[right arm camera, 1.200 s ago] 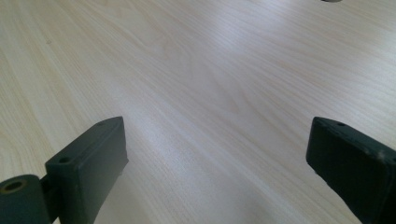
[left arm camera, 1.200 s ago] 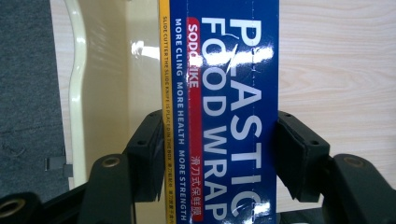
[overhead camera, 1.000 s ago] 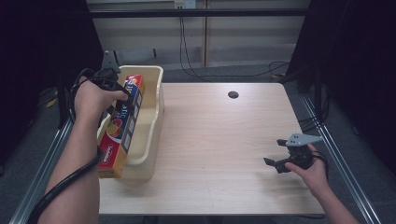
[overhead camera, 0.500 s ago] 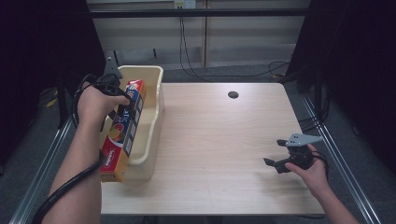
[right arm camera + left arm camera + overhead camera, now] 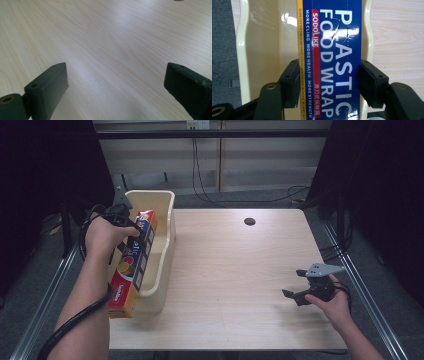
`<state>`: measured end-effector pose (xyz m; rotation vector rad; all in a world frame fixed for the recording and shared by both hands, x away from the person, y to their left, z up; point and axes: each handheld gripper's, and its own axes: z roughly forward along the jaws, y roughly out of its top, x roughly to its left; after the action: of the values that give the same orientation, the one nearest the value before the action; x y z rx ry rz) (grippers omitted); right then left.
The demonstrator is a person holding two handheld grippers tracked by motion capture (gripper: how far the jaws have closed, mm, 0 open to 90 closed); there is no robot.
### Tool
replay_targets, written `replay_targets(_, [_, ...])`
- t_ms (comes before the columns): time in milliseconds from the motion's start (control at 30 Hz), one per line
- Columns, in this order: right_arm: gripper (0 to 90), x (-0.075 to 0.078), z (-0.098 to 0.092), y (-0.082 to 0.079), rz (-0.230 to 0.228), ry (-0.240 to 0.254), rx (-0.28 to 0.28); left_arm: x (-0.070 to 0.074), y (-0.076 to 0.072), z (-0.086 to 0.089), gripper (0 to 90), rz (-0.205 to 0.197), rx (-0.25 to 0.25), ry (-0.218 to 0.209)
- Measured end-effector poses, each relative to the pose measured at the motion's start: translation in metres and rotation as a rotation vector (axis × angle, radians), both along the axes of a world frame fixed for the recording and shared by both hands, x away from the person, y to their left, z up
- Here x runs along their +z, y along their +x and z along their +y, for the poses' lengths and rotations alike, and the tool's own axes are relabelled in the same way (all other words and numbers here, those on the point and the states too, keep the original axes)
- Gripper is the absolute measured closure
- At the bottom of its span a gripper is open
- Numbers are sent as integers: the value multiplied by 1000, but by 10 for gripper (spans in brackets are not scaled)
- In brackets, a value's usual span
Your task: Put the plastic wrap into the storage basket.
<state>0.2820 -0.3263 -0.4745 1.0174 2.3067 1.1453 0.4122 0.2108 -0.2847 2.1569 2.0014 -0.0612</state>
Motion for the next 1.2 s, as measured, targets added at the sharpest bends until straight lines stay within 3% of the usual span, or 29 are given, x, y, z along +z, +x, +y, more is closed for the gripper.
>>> replay_targets(633, [48, 0, 0, 0, 1, 0, 1, -5, 2, 0, 410, 11, 8, -6])
replay_targets(967, [48, 0, 0, 0, -1, 1, 0, -10, 3, -2, 409, 8, 14, 12])
replay_targets(1200, [48, 0, 0, 0, -1, 1, 3, -16, 6, -4, 407, 27, 15, 20])
